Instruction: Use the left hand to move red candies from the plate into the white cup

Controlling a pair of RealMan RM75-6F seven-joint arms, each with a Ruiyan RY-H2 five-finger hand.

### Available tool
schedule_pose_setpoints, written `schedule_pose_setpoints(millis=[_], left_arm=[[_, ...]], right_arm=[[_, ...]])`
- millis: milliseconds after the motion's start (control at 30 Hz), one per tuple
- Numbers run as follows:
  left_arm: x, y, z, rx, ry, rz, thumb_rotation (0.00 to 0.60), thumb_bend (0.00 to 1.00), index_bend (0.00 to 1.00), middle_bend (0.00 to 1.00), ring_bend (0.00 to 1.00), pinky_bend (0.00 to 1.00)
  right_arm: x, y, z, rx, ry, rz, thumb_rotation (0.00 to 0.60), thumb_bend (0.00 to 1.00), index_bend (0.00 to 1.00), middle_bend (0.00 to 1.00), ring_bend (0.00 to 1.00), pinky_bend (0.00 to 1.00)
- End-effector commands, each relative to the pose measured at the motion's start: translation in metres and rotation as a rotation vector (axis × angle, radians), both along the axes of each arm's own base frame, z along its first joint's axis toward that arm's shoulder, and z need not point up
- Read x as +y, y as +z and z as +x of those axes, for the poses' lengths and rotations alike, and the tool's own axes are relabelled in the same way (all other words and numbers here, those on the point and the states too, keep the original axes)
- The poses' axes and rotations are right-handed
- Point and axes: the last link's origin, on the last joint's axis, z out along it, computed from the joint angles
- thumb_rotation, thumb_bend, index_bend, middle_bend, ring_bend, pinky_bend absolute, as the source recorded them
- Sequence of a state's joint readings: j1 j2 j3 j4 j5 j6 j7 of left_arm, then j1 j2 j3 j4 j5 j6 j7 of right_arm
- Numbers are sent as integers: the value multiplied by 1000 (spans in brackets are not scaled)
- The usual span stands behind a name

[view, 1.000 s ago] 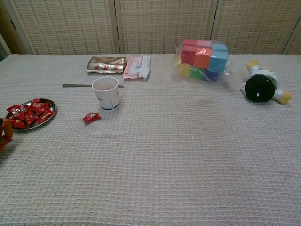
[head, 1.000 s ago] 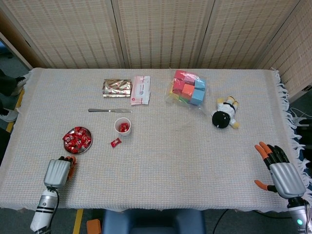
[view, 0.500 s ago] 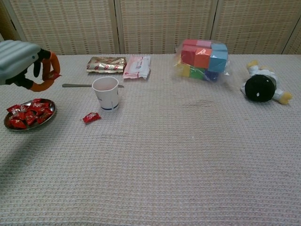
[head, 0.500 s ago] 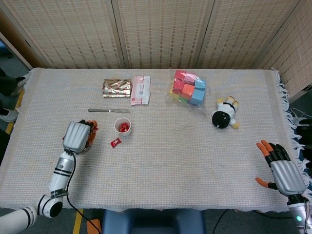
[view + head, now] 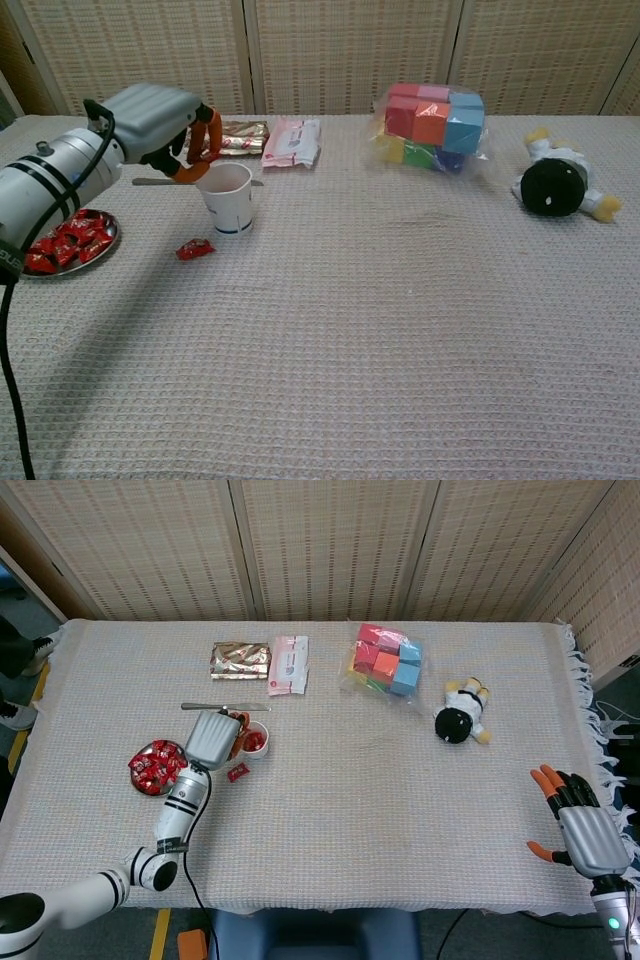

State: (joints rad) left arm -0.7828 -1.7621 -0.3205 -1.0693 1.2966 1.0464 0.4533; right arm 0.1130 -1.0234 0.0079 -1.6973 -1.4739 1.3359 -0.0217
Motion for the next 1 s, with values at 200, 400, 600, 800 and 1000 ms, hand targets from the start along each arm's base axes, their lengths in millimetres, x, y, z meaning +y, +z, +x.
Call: schedule_pose_setpoints(millis=[200,400,600,800,1000], left_arm=[[-4,-14,4,93,13,-23,600,415,408,465,431,1000],[-13,-10,7,83,3,-36,600,417,279,314,279,998],[-26,-6,14,53,-31,-43,600,417,234,273,247,1000],[-63,7,-3,-59,-75,-10,600,415,275,337,324,1000],[-104,1,-50,-117,26,-21,600,414,226,393,381,1000]], right_arm=[[2,2,1,-8,11,-2,600,53,0,0,0,0],[3,3,1,-10,13,-2,600,52,0,0,0,0],[5,3,3,-12,23,-3,600,53,0,0,0,0],[6,4,3,-17,28,-2,600,52,0,0,0,0],[9,5,6,-26,45,2,600,52,0,0,0,0]])
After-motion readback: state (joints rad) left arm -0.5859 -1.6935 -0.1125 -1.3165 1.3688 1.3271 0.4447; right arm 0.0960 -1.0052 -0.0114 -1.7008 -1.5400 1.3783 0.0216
